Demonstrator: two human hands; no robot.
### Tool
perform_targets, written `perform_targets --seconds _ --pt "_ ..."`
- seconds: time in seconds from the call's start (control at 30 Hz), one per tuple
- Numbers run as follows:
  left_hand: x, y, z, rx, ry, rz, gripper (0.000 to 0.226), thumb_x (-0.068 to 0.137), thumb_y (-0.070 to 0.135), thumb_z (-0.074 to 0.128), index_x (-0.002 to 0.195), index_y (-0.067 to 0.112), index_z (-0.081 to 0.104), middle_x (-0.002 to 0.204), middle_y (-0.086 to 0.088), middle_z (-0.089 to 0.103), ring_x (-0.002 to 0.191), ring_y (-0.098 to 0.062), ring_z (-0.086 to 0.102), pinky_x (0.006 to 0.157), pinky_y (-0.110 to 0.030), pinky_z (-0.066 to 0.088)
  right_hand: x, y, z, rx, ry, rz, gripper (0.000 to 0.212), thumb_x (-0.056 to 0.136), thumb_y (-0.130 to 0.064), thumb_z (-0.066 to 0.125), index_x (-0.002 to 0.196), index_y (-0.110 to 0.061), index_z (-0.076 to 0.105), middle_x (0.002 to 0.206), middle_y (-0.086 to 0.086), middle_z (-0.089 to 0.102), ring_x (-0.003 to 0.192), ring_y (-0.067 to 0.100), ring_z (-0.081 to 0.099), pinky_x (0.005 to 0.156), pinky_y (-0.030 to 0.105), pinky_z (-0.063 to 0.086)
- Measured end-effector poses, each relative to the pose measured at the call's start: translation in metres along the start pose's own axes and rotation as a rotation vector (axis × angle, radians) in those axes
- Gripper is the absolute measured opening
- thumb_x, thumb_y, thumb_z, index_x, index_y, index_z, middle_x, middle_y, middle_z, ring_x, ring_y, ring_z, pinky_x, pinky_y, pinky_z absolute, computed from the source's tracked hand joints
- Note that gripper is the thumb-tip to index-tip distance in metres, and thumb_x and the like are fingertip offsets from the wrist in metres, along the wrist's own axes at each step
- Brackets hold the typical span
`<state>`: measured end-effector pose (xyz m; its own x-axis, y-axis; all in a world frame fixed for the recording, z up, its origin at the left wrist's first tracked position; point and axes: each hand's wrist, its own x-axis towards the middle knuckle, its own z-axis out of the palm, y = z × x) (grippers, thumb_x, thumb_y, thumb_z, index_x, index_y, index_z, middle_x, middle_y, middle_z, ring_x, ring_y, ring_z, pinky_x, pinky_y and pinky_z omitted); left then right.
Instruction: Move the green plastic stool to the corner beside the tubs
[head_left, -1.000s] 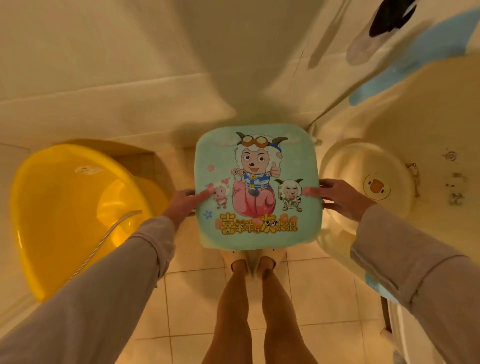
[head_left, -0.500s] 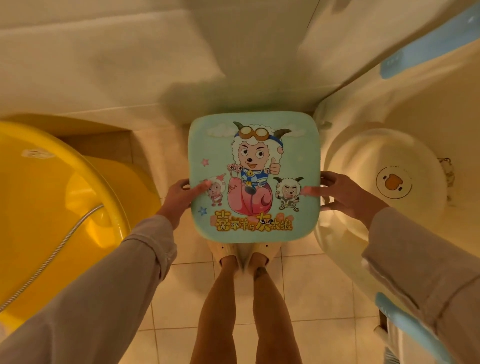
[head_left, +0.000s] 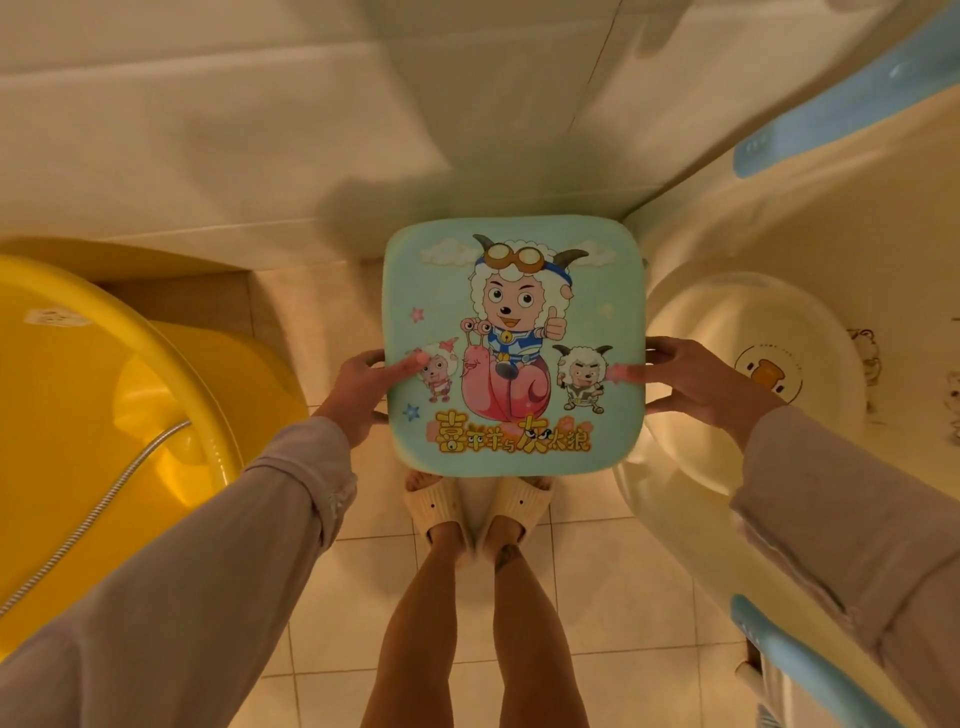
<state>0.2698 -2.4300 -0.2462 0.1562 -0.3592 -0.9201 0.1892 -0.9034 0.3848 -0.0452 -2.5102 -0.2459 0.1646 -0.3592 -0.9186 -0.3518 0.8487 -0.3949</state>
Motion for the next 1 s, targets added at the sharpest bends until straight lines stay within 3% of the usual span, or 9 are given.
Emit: perform_targets --seconds 0.13,0.23,0.43,0.53,0.63,0.73,0.8,0.9,1.0 --pt "0.001 0.000 0.017 -0.040 0.009 0.016 0.054 0.075 0.024 0.070 0.122 0.004 0.052 0.094 -0.004 0.067 0.085 -0.019 0.063 0.075 -0.043 0.053 0.003 -0.010 -0.017 -0.026 -0.021 -0.025 0.028 0.071 -0.006 0.072 0.094 -0.018 0.062 0.113 0.006 0.065 0.096 0.019 0.063 0.069 0.039 0.056" --pt "0.001 0.000 0.022 -0.065 0.022 0.023 0.049 0.076 0.022 0.069 0.119 0.004 0.055 0.090 -0.001 0.067 0.081 -0.016 0.063 0.069 -0.038 0.053 0.006 -0.013 -0.021 -0.049 -0.030 -0.023 0.027 0.072 -0.006 0.071 0.093 -0.019 0.061 0.115 0.007 0.064 0.095 0.018 0.063 0.064 0.035 0.055" --pt "0.000 -0.002 0.026 -0.096 0.028 0.031 0.042 0.078 0.021 0.067 0.116 0.007 0.056 0.099 -0.007 0.067 0.083 -0.020 0.064 0.075 -0.041 0.054 0.004 -0.012 -0.021 -0.088 0.024 -0.004 0.057 0.071 -0.010 0.074 0.124 -0.006 0.054 0.124 0.010 0.061 0.113 0.027 0.058 0.076 0.040 0.053" --pt "-0.002 -0.004 0.029 -0.083 0.058 0.049 0.048 0.080 0.026 0.065 0.122 0.007 0.053 0.104 -0.008 0.065 0.086 -0.023 0.063 0.083 -0.045 0.052 -0.001 -0.012 -0.017 -0.094 0.070 -0.025 0.066 0.071 -0.013 0.075 0.131 -0.008 0.048 0.127 0.010 0.060 0.115 0.027 0.058 0.083 0.040 0.052" --pt "-0.006 -0.004 0.034 -0.049 0.093 0.081 0.046 0.082 0.030 0.062 0.122 0.009 0.053 0.105 -0.006 0.064 0.077 -0.017 0.063 0.071 -0.035 0.051 -0.007 -0.011 -0.009 -0.137 0.182 -0.066 0.071 0.071 -0.020 0.076 0.134 -0.008 0.045 0.127 0.007 0.058 0.109 0.023 0.057 0.076 0.032 0.050" --pt "-0.015 -0.007 0.041 -0.051 0.169 0.112 0.038 0.084 0.029 0.058 0.117 0.010 0.056 0.101 -0.005 0.063 0.069 -0.012 0.061 0.058 -0.026 0.047 -0.021 0.006 0.004 -0.074 0.365 -0.101 0.060 0.078 -0.021 0.069 0.131 -0.002 0.046 0.124 0.014 0.059 0.108 0.039 0.058 0.071 0.034 0.048" --pt "-0.022 -0.010 0.043 -0.070 0.224 0.099 0.043 0.088 0.029 0.053 0.124 0.006 0.051 0.114 -0.007 0.062 0.084 -0.020 0.064 0.070 -0.030 0.050 -0.040 0.019 0.016 0.147 0.480 -0.105 0.043 0.084 -0.011 0.060 0.124 0.003 0.052 0.108 0.020 0.064 0.098 0.040 0.061 0.072 0.040 0.050" --pt "-0.033 -0.019 0.035 -0.083 0.288 0.040 0.052 0.091 0.032 0.046 0.136 0.007 0.040 0.139 -0.013 0.048 0.124 -0.030 0.048 0.091 -0.038 0.042 -0.095 0.030 0.032 0.383 0.636 -0.133 0.015 0.085 -0.002 0.054 0.097 0.001 0.062 0.068 0.008 0.056 0.066 0.018 0.057 0.054 0.021 0.049" --pt "-0.044 -0.036 0.019 0.060 0.392 -0.002 0.049 0.089 0.031 0.048 0.131 0.006 0.046 0.139 -0.014 0.048 0.128 -0.032 0.043 0.105 -0.046 0.037 -0.172 0.027 0.033 0.403 0.721 -0.340 0.019 0.085 -0.005 0.054 0.075 -0.017 0.066 0.048 -0.005 0.055 0.041 0.000 0.052 0.042 0.011 0.046"
